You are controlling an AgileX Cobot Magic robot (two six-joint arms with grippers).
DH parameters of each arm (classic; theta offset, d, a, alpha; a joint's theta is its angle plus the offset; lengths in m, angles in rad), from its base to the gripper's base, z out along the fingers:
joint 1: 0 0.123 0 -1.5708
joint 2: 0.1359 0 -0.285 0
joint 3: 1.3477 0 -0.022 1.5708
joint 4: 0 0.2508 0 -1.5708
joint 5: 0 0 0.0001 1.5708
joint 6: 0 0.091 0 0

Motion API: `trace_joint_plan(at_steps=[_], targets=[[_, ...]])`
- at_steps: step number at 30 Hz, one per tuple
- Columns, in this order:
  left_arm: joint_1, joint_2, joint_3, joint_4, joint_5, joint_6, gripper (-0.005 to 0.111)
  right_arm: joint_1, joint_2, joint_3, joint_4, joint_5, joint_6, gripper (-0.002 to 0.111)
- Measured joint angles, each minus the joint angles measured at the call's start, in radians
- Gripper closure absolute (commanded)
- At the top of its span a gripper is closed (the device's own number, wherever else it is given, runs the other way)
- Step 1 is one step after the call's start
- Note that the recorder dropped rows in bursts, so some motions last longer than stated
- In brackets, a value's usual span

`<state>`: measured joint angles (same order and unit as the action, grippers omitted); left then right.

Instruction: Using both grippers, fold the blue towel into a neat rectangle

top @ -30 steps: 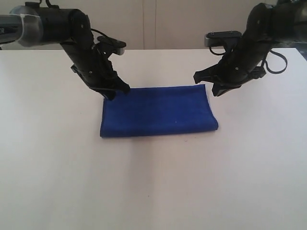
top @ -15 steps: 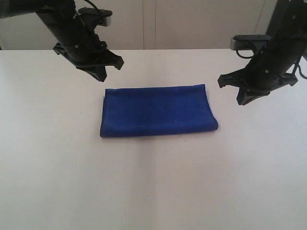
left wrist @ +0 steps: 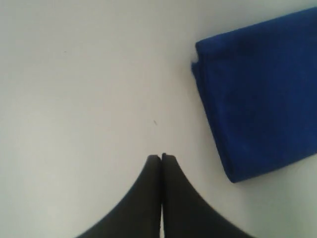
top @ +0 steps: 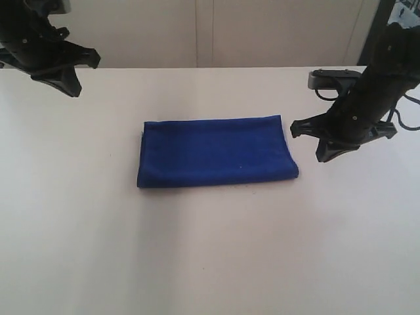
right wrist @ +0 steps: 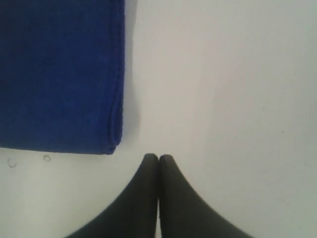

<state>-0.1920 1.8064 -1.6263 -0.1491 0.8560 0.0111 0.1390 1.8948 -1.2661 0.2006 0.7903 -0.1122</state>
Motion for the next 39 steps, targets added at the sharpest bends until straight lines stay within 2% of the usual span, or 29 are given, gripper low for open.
trace_joint_plan(at_steps=[7,15,28,32,39], targets=[[0.002,-0.123,0.098,-0.037,-0.038,0.028,0.107,0.029,0.068,-0.018,-0.002,-0.085,0.000,0.108],[0.002,-0.157,0.185,-0.046,-0.062,0.030,0.107,0.060,0.144,-0.018,0.031,-0.122,0.000,0.108],[0.002,-0.157,0.212,-0.050,-0.087,0.030,0.107,0.083,0.144,-0.029,0.030,-0.091,0.000,0.108],[0.012,-0.157,0.212,-0.005,-0.107,0.026,0.107,0.058,0.118,-0.032,0.029,-0.085,0.000,0.108],[0.072,-0.159,0.234,0.012,-0.083,0.024,0.107,-0.020,0.030,-0.032,0.026,-0.027,0.000,0.108]])
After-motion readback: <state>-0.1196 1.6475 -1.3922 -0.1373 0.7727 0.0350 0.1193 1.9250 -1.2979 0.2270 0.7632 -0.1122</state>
